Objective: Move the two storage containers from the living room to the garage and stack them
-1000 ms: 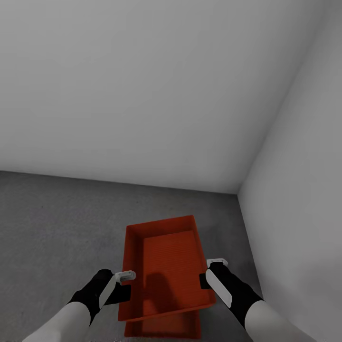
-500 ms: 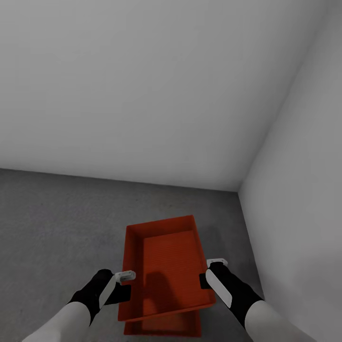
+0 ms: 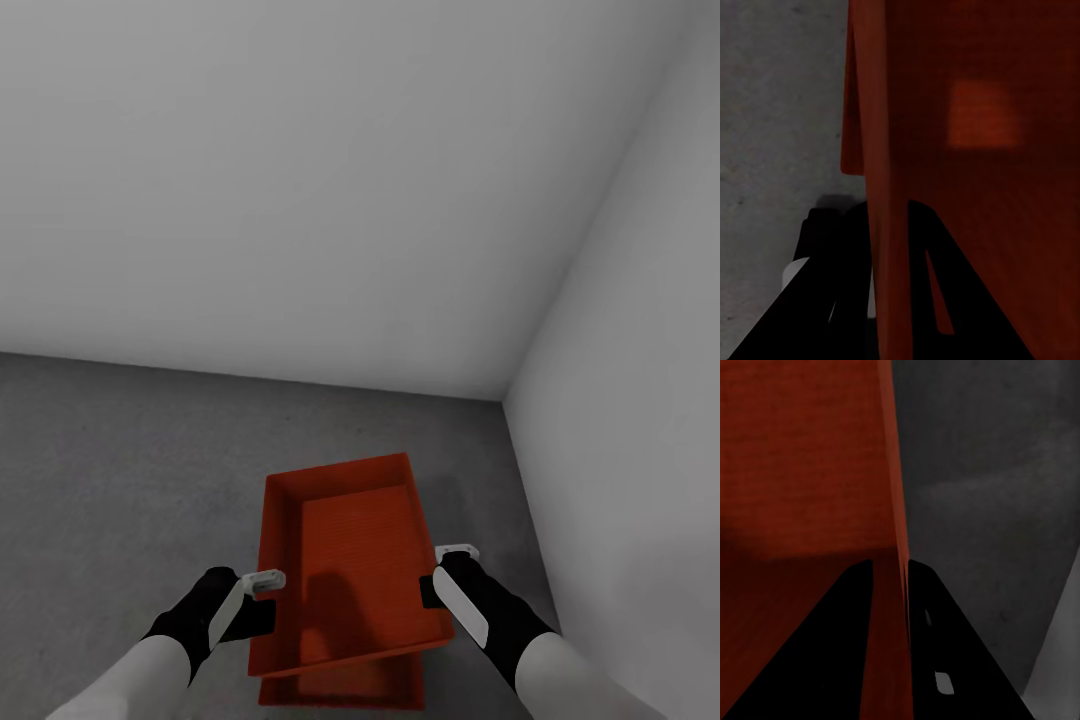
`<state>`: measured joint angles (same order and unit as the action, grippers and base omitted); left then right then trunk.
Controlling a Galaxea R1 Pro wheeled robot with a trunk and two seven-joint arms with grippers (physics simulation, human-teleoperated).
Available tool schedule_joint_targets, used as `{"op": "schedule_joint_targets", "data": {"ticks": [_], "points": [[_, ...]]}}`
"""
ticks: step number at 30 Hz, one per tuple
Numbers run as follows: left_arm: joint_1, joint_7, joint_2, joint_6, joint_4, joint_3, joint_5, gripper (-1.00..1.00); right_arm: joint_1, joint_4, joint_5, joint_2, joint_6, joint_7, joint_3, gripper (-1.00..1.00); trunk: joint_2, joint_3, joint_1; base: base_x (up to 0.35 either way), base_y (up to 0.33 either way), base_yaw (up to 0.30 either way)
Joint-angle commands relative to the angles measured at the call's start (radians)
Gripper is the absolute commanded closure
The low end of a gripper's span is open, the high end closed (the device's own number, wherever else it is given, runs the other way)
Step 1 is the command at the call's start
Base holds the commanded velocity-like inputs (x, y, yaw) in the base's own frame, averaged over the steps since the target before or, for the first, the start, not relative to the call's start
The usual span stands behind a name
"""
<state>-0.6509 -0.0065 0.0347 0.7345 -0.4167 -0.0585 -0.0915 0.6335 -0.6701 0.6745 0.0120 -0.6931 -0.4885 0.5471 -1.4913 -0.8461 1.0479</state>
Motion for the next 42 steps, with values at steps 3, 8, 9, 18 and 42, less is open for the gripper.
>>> {"op": "schedule_joint_targets", "data": {"ticks": [3,8,9,18,42], "points": [[-0.001,0.003,0.005,0.005,-0.002,-0.011,-0.008,1.0,0.0,0.0,0.02,0.0,-0.002,-0.009,0.014,1.0,-0.001,-0.002,0.0,0.0,0.0,0.0],[-0.001,0.003,0.005,0.005,-0.002,-0.011,-0.008,1.0,0.0,0.0,0.02,0.0,-0.002,-0.009,0.014,1.0,-0.001,-0.008,0.0,0.0,0.0,0.0],[-0.001,0.003,0.005,0.005,-0.002,-0.011,-0.008,1.0,0.0,0.0,0.02,0.0,-0.002,-0.009,0.014,1.0,-0.001,-0.009,0.0,0.0,0.0,0.0],[-0.001,0.003,0.005,0.005,-0.002,-0.011,-0.008,1.0,0.0,0.0,0.02,0.0,-0.002,-0.009,0.014,1.0,-0.001,-0.024,0.0,0.0,0.0,0.0],[-0.001,0.003,0.005,0.005,-0.002,-0.011,-0.008,1.0,0.0,0.0,0.02,0.0,-0.002,-0.009,0.014,1.0,-0.106,-0.077,0.058,0.0,0.0,0.0]]}}
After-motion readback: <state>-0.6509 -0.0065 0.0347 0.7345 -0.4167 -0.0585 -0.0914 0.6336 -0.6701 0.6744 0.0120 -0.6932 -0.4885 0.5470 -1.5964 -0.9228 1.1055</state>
